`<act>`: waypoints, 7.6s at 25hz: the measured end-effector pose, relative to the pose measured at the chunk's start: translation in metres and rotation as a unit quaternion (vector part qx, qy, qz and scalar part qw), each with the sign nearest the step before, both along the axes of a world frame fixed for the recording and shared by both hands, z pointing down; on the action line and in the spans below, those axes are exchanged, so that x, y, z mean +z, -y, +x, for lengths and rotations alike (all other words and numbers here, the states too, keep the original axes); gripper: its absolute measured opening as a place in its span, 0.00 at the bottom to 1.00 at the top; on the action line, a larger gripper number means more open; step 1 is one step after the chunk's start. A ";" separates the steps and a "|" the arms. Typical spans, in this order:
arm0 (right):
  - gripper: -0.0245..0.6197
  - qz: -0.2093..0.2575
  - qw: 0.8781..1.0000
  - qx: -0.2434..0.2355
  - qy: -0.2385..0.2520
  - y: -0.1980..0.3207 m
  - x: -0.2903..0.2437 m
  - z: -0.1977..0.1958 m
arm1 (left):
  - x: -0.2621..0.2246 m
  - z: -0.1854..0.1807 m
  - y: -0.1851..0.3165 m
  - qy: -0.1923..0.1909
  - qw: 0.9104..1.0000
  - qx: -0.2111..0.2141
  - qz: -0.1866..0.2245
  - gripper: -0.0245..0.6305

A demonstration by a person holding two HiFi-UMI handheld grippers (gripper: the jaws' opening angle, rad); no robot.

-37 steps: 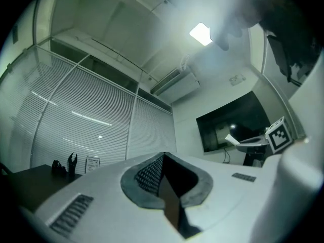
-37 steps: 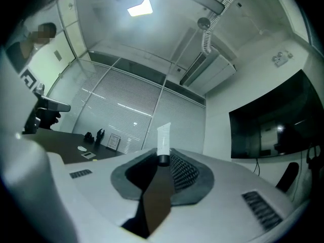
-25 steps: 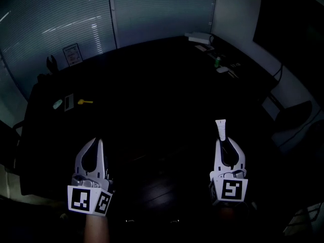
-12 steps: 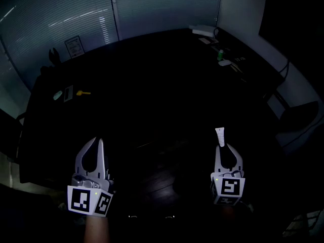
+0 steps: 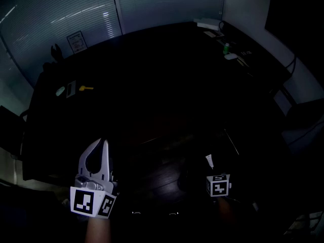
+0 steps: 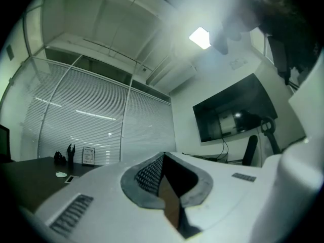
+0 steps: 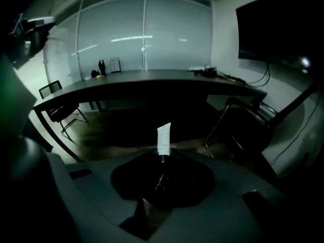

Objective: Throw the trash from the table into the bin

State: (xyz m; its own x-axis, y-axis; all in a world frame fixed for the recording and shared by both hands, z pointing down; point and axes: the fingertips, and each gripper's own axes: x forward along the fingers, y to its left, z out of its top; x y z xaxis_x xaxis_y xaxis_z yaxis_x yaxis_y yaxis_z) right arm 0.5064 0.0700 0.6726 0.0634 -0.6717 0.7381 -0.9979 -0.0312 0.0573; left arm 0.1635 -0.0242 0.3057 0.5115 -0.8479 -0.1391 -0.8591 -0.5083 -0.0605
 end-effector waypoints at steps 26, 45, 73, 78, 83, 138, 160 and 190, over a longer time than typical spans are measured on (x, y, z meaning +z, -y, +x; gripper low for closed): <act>0.20 -0.169 0.982 0.007 0.080 0.003 0.053 -0.013 | 0.008 -0.029 0.003 0.016 0.999 -0.037 -0.006 0.04; 0.05 0.251 0.965 0.020 0.076 0.047 -0.138 -0.016 | 0.009 -0.021 0.002 0.003 1.000 -0.028 -0.010 0.04; 0.05 0.482 0.866 -0.135 -0.010 0.087 -0.376 -0.123 | -0.024 -0.075 -0.023 -0.037 0.995 -0.097 0.010 0.04; 0.05 0.501 0.847 -0.177 0.013 0.103 -0.402 -0.171 | -0.039 -0.106 -0.031 -0.043 0.991 -0.124 0.019 0.04; 0.05 0.510 0.829 -0.228 0.026 0.114 -0.425 -0.247 | -0.050 -0.162 -0.038 -0.046 0.985 -0.166 0.024 0.04; 0.05 0.469 0.829 -0.295 0.075 0.448 -0.400 -0.628 | -0.054 -0.522 0.232 -0.042 0.962 -0.267 0.036 0.04; 0.06 0.397 0.846 -0.350 0.069 0.506 -0.349 -0.648 | -0.050 -0.539 0.272 -0.039 0.961 -0.272 0.032 0.04; 0.26 -0.044 0.856 -0.516 -0.013 0.650 -0.085 -0.649 | 0.002 -0.589 0.385 -0.020 0.968 -0.249 -0.032 0.04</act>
